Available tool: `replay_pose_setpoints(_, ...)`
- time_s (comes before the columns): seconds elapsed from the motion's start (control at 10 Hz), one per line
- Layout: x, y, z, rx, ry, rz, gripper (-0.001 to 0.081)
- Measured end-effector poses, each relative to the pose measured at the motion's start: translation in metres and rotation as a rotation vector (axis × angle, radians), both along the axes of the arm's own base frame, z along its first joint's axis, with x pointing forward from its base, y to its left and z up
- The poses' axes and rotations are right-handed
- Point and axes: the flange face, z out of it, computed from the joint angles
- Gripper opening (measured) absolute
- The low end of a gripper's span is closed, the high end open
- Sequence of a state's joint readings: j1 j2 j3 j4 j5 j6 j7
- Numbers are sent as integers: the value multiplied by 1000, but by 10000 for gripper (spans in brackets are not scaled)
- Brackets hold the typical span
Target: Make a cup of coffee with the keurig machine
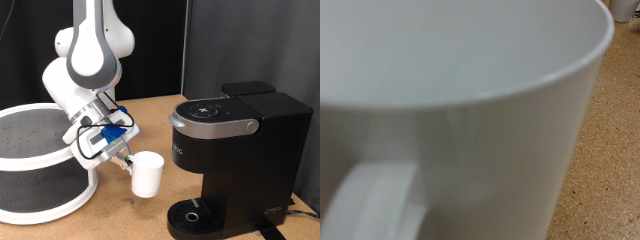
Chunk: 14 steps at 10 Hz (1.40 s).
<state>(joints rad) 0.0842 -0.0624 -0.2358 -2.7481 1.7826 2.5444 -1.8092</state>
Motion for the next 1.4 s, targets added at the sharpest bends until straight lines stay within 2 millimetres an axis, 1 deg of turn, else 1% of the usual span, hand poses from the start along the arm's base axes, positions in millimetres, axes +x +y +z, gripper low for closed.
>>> replay_pose_setpoints(0.4, 8, 8, -3, 14, -9, -31, 67)
replay_pose_setpoints(0.9, 25, 16, -10, 22, -21, -48, 67)
replay_pose_setpoints(1.4, 40, 27, -8, 35, -40, -39, 67)
